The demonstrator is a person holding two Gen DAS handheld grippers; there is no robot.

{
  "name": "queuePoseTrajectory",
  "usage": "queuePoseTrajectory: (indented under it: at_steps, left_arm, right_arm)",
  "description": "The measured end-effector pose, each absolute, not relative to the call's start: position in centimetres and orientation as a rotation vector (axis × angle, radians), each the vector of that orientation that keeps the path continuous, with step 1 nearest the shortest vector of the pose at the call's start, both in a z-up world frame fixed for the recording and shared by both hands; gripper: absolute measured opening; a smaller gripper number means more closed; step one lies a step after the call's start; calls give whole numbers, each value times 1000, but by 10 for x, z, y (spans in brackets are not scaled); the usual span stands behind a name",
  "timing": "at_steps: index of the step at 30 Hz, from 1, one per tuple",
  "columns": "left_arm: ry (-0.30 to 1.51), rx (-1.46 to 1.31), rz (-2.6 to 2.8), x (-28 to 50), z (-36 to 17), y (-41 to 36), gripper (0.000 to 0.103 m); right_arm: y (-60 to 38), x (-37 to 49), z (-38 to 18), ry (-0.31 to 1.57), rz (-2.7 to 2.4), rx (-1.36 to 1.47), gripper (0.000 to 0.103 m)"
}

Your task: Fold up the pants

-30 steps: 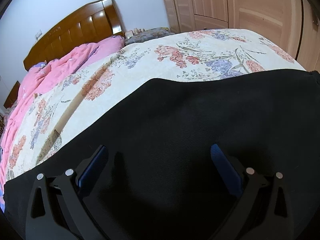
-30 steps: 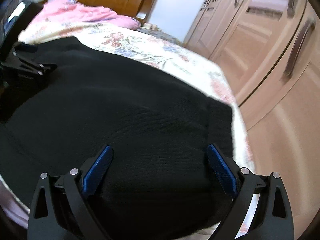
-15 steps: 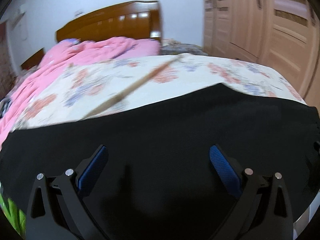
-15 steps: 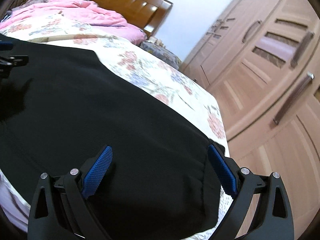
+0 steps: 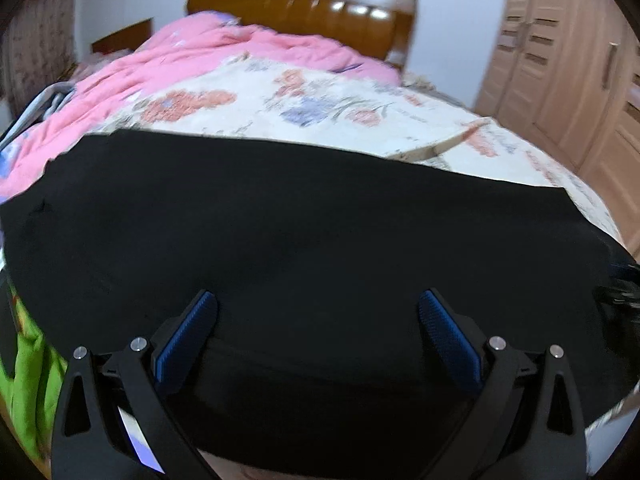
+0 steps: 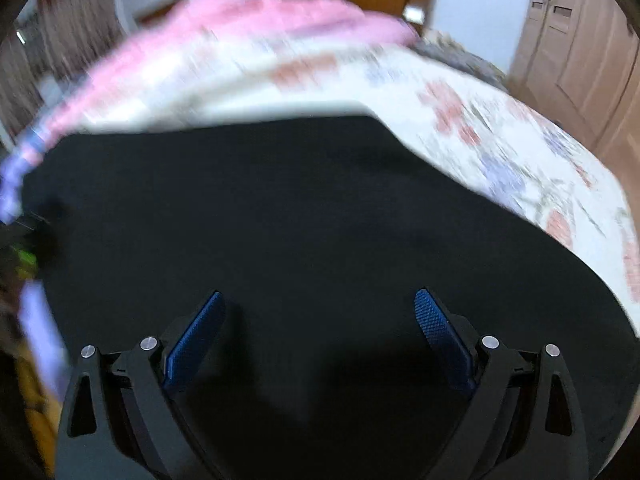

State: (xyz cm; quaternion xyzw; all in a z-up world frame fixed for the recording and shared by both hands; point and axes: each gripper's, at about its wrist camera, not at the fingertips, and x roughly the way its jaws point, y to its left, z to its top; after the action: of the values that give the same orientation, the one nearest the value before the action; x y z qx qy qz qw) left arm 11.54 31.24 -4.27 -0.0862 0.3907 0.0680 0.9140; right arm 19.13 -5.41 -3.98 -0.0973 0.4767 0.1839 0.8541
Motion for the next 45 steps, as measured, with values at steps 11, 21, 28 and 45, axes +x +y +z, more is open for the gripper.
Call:
queuePoseTrajectory:
  at_steps: [11, 21, 28, 45]
  left_arm:
    - [718, -226, 143, 93, -31, 314, 101]
    - [564, -750, 350, -6, -27, 493, 101]
    - [616, -648, 540, -35, -25, 496, 101]
    - [650, -458, 643, -55, -39, 492, 101]
  right_arm:
    - [-85, 191, -43, 1018, 296, -180, 98]
    - [88, 149, 14, 804, 635, -318, 98]
    - [286, 90, -6, 709, 1010, -560, 96]
    - [413, 91, -39, 662, 970, -760, 76]
